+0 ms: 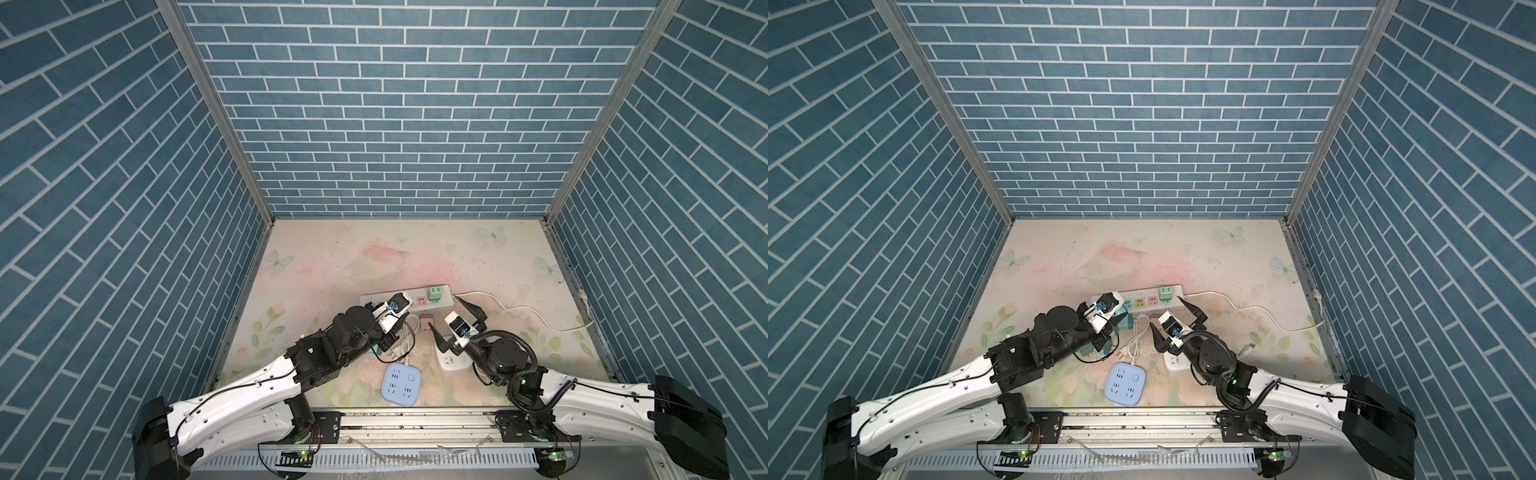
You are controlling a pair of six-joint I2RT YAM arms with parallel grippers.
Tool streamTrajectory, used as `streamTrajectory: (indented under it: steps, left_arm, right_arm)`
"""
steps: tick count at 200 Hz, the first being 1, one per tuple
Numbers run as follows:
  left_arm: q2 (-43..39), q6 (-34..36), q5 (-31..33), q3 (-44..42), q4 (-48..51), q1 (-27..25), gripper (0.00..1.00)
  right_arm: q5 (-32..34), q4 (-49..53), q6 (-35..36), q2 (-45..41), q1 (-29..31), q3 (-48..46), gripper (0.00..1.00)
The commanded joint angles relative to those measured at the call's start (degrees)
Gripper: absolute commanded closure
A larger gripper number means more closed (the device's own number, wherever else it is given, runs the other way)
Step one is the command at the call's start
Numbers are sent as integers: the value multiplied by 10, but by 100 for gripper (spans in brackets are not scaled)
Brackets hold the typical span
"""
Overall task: Insert the plug
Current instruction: 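Open the right gripper and withdraw the right arm while the left holds the adapter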
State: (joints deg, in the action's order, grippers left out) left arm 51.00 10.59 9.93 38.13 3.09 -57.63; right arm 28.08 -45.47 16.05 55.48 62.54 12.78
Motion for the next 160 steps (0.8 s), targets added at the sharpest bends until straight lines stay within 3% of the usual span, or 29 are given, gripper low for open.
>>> streamTrajectory:
  steps: [1, 28, 60, 96, 160]
  left_arm:
    - [-3, 64, 29, -1, 4, 10, 100]
    - [11, 111, -21, -5, 7, 30, 100]
    - [14, 182, -62, -50, -46, 42, 100]
    - [48, 208, -120, -46, -57, 78, 100]
    - [140, 253, -156, 15, -5, 110, 100]
  right_arm:
    - [132, 59, -81, 10, -45, 35, 1]
    - [120, 153, -172, -1, -132, 57, 1]
    - [115, 197, -205, -23, -201, 58, 1]
    - [60, 225, -267, 4, -296, 59, 1]
    - [44, 194, -279, 51, -318, 52, 2]
